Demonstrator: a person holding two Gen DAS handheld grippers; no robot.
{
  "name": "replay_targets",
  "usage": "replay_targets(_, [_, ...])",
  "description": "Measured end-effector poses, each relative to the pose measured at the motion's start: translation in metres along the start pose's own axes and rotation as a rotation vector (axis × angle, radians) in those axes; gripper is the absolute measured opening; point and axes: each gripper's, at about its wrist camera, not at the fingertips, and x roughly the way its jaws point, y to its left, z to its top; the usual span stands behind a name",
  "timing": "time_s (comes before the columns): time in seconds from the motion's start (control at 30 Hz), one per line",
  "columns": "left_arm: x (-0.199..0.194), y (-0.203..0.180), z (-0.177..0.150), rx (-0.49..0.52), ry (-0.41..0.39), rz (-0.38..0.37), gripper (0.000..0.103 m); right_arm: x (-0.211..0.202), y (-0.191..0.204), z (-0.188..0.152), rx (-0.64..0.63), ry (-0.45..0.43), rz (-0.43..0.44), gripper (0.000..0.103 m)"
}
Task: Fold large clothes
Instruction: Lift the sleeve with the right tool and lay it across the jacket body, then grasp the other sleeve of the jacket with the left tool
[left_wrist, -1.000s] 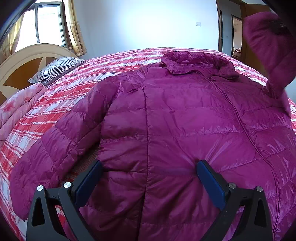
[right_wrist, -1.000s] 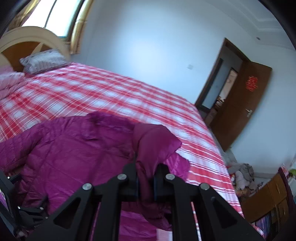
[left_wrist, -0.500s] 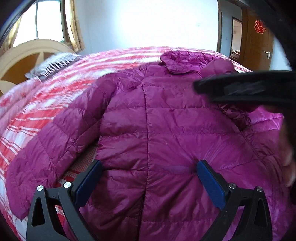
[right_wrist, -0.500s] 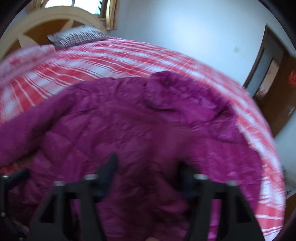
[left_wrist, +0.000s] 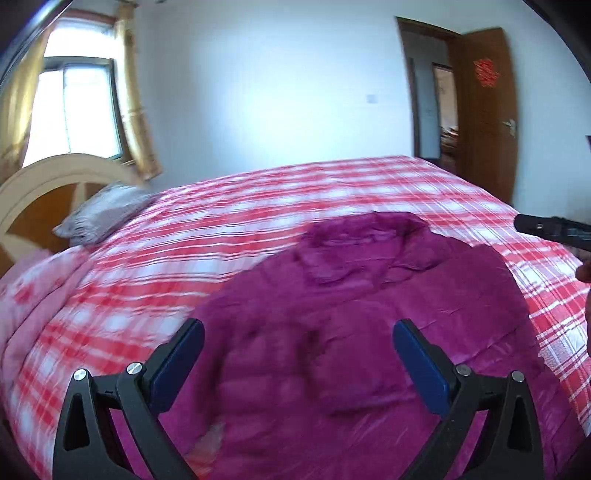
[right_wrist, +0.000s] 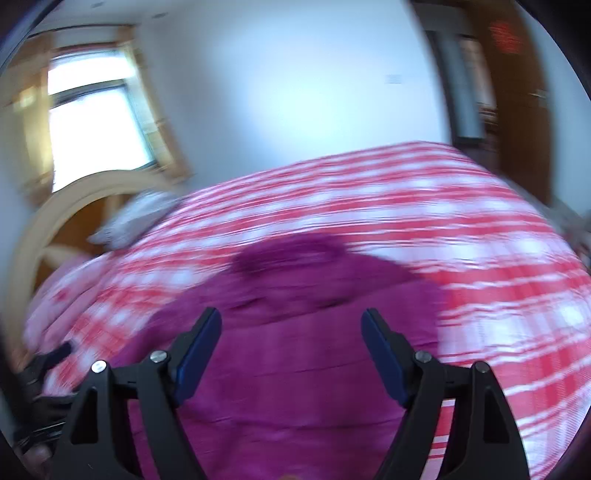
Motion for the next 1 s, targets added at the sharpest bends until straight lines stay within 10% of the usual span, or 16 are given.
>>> replay_targets(0.07, [0.03, -0.02, -0.004, 0.042, 0.016, 0.01, 0.102, 0.013, -0.016, 0.002, -0.01, 0.006, -0.125, 0.058])
replay_targets(0.37, [0.136, -0.029, -0.036, -0.004, 0.28, -0.052, 0.102, 0.112, -0.069, -0.04, 0.021, 0.283, -0.196, 0.053])
replay_targets(0.83, [0.148, -0.023, -0.043, -0.059, 0.299, -0.08, 0.102, 0.106, -0.061, -0.048, -0.12, 0.314, -0.315, 0.053])
replay_targets(1.0, [0.148, -0.023, -0.042, -0.059, 0.296, -0.078, 0.102, 0.077, -0.038, -0.015, -0.049, 0.188, -0.269, 0.06])
